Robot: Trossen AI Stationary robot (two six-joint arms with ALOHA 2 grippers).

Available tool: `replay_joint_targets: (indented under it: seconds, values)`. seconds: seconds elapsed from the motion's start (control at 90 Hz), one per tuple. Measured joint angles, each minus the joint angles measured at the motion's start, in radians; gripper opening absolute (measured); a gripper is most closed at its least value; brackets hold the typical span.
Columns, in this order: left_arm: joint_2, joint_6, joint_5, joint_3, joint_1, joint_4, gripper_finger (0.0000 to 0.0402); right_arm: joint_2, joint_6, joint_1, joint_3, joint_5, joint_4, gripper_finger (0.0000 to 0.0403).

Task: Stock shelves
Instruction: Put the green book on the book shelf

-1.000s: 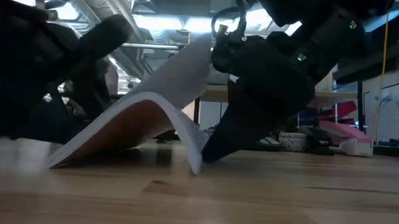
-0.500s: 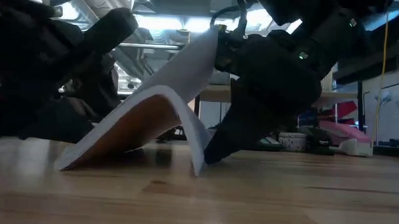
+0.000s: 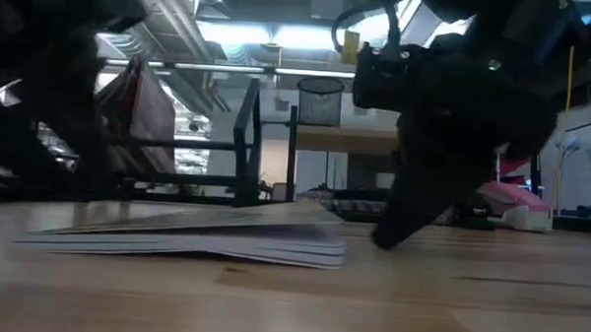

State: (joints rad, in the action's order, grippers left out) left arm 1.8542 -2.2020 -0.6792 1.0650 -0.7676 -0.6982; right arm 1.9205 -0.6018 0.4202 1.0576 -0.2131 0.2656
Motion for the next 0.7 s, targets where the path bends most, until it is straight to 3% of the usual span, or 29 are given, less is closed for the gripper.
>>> replay_joint_targets:
  seconds: [0.2, 0.5, 0.7]
  values:
    - [0.017, 0.139, 0.055, -0.089, 0.043, 0.257, 0.0127, -0.001, 0.001, -0.001, 0.000, -0.004, -0.002, 0.0218]
    - [0.021, 0.236, 0.020, -0.194, 0.104, 0.565, 0.0127, 0.001, 0.035, -0.008, -0.001, -0.009, -0.026, 0.0218]
    - [0.026, 0.245, 0.026, -0.221, 0.127, 0.644, 0.0127, 0.014, 0.058, -0.014, 0.000, -0.013, -0.036, 0.0218]
